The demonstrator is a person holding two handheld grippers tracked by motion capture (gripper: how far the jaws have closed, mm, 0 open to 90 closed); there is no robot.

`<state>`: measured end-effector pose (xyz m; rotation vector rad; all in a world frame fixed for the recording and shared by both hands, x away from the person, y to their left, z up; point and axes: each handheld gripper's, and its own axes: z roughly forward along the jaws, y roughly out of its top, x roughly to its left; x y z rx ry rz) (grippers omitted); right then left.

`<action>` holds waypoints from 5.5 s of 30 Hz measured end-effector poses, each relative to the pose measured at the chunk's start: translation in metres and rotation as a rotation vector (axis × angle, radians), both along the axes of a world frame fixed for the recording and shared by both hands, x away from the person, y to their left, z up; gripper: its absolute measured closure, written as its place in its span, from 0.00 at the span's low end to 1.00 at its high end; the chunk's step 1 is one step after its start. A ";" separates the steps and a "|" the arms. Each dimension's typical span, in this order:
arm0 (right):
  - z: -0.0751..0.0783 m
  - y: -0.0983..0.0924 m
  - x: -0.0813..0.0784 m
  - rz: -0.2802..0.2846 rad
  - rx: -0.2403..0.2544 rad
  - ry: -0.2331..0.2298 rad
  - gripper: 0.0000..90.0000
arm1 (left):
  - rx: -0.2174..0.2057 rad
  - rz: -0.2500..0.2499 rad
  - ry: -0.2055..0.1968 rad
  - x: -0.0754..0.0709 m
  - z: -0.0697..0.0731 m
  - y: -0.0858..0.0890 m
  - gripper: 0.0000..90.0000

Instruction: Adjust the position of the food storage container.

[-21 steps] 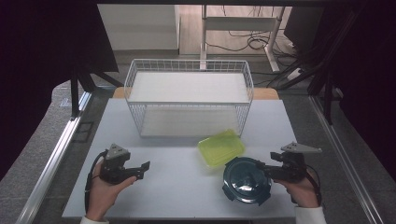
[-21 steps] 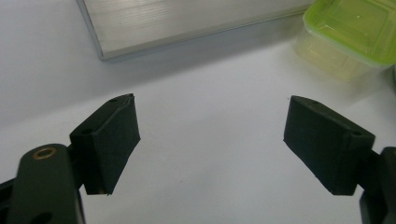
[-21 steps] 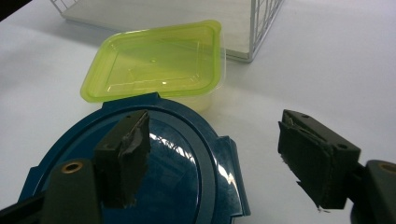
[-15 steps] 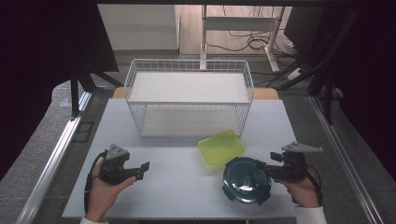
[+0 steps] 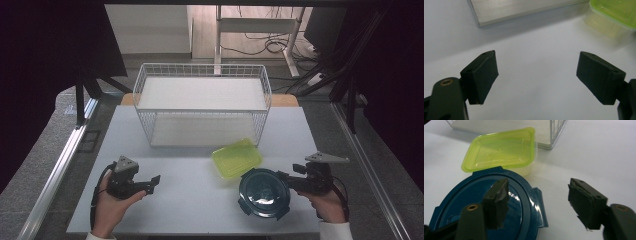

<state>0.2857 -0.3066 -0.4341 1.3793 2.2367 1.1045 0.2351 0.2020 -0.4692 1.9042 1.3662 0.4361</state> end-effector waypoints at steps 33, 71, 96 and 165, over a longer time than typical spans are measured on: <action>-0.028 -0.026 0.004 -0.017 -0.226 0.208 0.99 | 0.004 -0.009 0.056 -0.006 -0.007 0.003 0.18; -0.042 0.021 -0.001 0.195 -0.262 0.201 0.99 | -0.059 0.063 0.019 -0.007 -0.003 0.022 0.20; -0.042 0.075 -0.033 0.304 -0.289 0.212 0.99 | -0.058 0.038 0.017 -0.006 -0.005 0.017 0.20; -0.035 0.121 -0.040 0.232 -0.280 0.175 0.99 | -0.058 0.008 0.048 -0.012 -0.008 0.009 0.17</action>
